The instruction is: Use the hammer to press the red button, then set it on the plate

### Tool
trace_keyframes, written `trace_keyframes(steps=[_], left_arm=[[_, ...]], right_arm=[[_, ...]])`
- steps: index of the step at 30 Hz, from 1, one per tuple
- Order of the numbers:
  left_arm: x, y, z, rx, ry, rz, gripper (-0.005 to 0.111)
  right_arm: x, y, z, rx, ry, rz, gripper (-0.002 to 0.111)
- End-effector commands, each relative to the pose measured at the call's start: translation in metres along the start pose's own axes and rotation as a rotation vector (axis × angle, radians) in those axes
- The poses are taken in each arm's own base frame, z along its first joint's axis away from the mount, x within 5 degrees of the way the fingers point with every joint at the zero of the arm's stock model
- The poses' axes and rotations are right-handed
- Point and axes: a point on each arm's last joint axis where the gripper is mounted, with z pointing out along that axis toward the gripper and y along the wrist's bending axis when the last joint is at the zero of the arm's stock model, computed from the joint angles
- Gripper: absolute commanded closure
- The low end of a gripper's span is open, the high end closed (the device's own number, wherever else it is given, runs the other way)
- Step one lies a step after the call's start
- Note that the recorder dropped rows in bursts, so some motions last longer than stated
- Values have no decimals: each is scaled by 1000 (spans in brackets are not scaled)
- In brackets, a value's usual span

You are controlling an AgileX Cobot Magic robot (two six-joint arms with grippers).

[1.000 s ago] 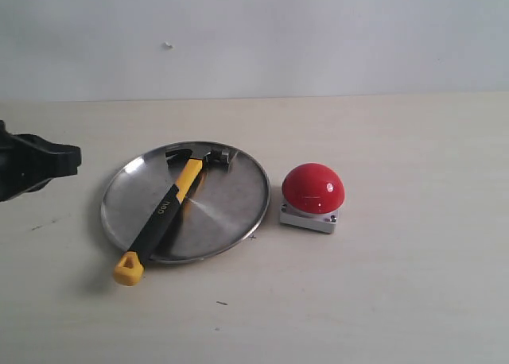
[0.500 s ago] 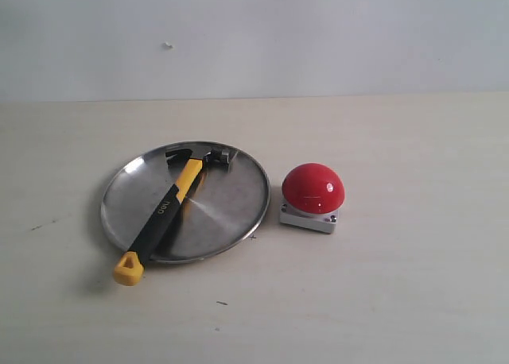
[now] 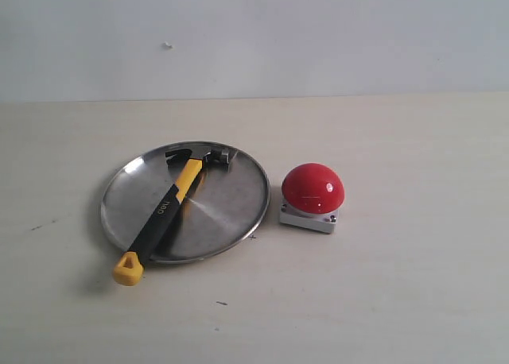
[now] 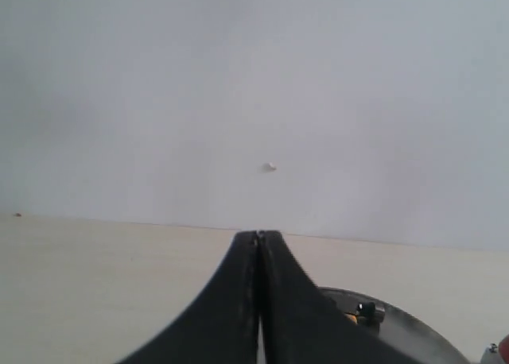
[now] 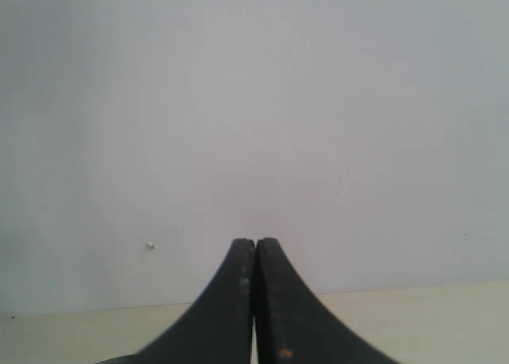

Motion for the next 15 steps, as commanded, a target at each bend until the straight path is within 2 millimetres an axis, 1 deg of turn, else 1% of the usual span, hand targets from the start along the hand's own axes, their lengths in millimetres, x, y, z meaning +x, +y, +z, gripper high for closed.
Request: trace_keyframes(steps=[1, 5, 11, 15], left_arm=[[-5, 4, -10, -34, -89, -28, 107], [-5, 6, -17, -70, -95, -19, 107], [5, 10, -27, -130, 11, -4, 107], [6, 10, -34, -137, 4, -2, 107]], right_arm=[[1, 0, -1, -3, -5, -5, 108], [1, 0, -1, -2, -5, -3, 108], [1, 0, -1, -2, -5, -3, 108], [1, 0, -1, -2, -5, -3, 108]])
